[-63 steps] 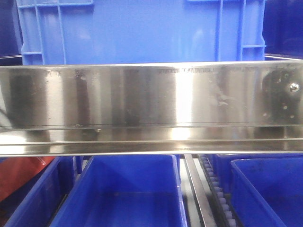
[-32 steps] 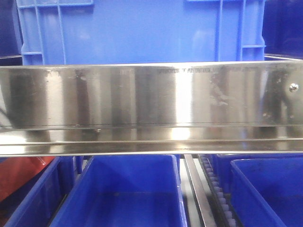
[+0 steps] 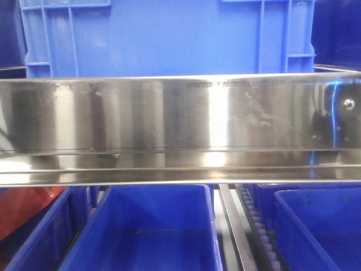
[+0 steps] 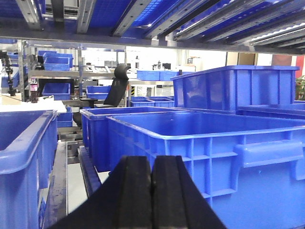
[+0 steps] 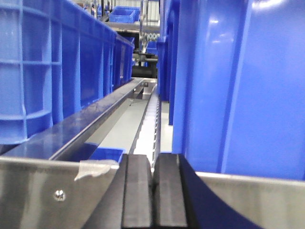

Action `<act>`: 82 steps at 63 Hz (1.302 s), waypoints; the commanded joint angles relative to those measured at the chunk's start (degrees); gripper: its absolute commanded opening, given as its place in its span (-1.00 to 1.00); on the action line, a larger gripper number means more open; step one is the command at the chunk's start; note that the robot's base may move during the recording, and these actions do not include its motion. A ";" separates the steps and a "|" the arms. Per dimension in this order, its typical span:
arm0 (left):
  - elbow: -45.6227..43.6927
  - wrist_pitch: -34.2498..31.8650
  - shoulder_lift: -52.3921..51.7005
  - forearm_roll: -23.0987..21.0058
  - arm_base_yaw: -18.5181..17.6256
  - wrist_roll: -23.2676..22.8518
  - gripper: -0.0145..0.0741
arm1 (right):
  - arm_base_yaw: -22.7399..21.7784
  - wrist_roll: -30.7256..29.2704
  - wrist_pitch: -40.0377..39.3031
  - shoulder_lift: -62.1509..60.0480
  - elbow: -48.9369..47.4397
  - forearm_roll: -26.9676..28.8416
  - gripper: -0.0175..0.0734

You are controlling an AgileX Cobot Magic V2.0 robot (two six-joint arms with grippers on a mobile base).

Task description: Place cylindrical capacitor in blue bin on shelf

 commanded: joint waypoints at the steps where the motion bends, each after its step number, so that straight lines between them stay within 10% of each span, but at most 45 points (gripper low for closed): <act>1: 0.14 -0.91 -0.32 -0.50 0.22 0.00 -0.92 | -0.37 4.29 -0.84 -0.43 0.15 -3.59 -0.98; 82: 0.14 -1.03 -0.32 -0.50 0.22 0.00 -0.92 | -0.37 -0.02 -1.17 -0.43 0.15 -1.45 -0.98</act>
